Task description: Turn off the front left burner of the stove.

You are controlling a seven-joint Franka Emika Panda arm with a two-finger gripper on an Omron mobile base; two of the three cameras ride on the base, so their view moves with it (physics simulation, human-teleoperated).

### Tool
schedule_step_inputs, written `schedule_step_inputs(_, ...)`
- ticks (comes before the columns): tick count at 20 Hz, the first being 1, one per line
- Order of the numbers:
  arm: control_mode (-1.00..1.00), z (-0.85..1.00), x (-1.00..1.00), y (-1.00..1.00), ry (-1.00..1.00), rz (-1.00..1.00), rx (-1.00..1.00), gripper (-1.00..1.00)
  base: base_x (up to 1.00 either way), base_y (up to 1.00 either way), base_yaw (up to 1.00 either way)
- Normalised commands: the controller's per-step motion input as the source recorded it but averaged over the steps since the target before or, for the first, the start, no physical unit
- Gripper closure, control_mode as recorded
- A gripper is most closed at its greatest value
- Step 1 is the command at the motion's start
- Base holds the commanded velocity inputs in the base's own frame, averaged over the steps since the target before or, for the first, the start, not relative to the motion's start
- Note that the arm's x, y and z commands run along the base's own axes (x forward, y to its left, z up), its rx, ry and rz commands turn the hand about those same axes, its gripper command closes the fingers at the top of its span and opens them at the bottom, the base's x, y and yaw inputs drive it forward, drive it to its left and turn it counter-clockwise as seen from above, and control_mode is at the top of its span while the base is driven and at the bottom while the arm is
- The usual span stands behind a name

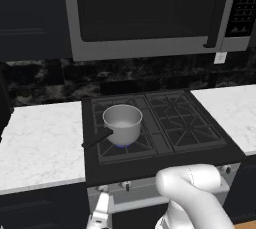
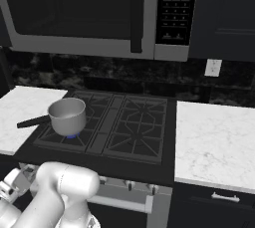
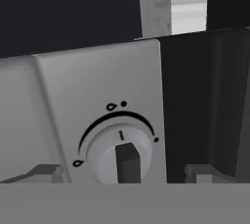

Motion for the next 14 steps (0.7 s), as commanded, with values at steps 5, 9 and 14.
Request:
schedule_step_inputs(5,-1.0,0.0,0.01,0.05,0.0,0.0,0.0,-1.0,0.0,0.0,0.0)
schedule_step_inputs(9,-1.0,0.0,0.09,0.25,0.0,0.0,0.0,-1.0,0.0,0.0,0.0)
schedule_step_inputs(14,-1.0,0.0,0.07,0.11,0.0,0.0,0.0,-1.0,0.0,0.0,0.0)
